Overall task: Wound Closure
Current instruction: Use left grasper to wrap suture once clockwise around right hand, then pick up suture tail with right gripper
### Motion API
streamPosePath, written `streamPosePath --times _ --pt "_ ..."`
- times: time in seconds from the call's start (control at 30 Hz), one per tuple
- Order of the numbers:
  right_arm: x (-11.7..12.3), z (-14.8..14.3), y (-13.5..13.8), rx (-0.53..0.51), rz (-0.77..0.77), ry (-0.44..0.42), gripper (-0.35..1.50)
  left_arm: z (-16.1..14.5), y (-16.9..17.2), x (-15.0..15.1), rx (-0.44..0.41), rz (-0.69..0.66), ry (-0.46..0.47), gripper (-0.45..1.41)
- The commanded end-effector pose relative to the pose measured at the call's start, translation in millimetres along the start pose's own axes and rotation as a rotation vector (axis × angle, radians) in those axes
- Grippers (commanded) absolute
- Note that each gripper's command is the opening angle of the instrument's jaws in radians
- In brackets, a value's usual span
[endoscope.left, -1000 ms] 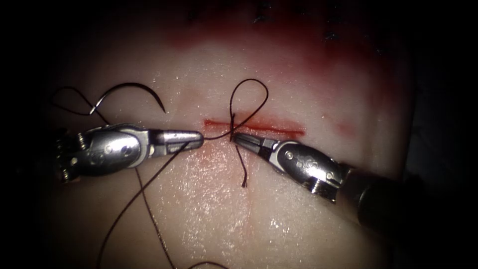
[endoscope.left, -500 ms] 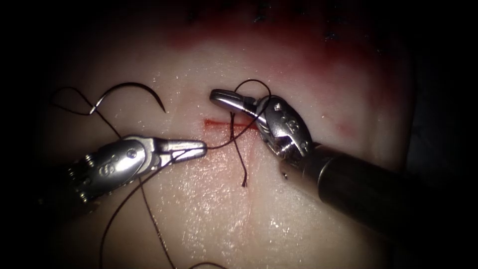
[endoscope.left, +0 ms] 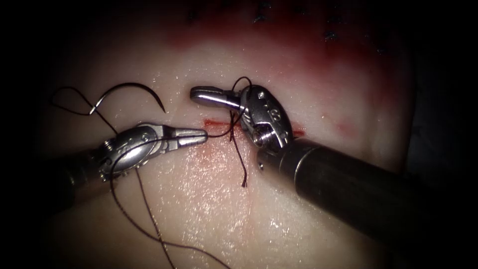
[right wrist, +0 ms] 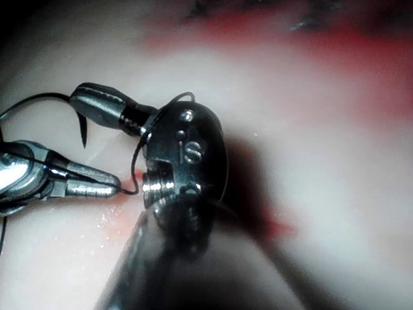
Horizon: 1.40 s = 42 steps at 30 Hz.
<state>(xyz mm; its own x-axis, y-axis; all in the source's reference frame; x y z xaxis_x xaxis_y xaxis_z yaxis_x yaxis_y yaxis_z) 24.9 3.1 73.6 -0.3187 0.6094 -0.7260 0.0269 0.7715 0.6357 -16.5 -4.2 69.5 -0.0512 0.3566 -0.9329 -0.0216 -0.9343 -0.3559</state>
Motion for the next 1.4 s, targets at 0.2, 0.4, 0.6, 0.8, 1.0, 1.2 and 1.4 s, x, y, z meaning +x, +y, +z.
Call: streamPosePath --times 0.2,0.4,0.6,0.8,1.0,1.2,1.4 --pt "1.1 -0.7 -1.0 0.194 0.035 -0.096 -0.35 1.9 -0.7 -1.0 -0.012 0.005 0.013 -0.35" --pt "2.5 -1.2 -0.6 0.289 0.000 -0.201 0.09 2.0 -1.0 0.3 -0.023 -0.011 0.023 -0.35" --pt "2.3 -0.9 0.0 0.385 -0.025 -0.342 0.96 2.4 -2.0 2.1 -0.030 -0.011 0.035 -0.35" --pt "1.6 -0.9 -0.3 0.519 -0.045 -0.471 1.14 3.8 -2.6 2.7 -0.039 -0.007 0.043 -0.35" --pt "1.6 -0.8 -0.8 0.630 -0.111 -0.558 1.04 4.1 -3.2 2.4 -0.046 -0.004 0.049 -0.35" --pt "1.2 -0.4 -1.7 0.697 -0.177 -0.627 1.03 3.8 -3.5 2.2 -0.055 -0.002 0.049 -0.35" --pt "0.4 0.4 -2.5 0.774 -0.260 -0.793 0.98 3.6 -3.1 2.3 -0.060 -0.002 0.048 -0.35"
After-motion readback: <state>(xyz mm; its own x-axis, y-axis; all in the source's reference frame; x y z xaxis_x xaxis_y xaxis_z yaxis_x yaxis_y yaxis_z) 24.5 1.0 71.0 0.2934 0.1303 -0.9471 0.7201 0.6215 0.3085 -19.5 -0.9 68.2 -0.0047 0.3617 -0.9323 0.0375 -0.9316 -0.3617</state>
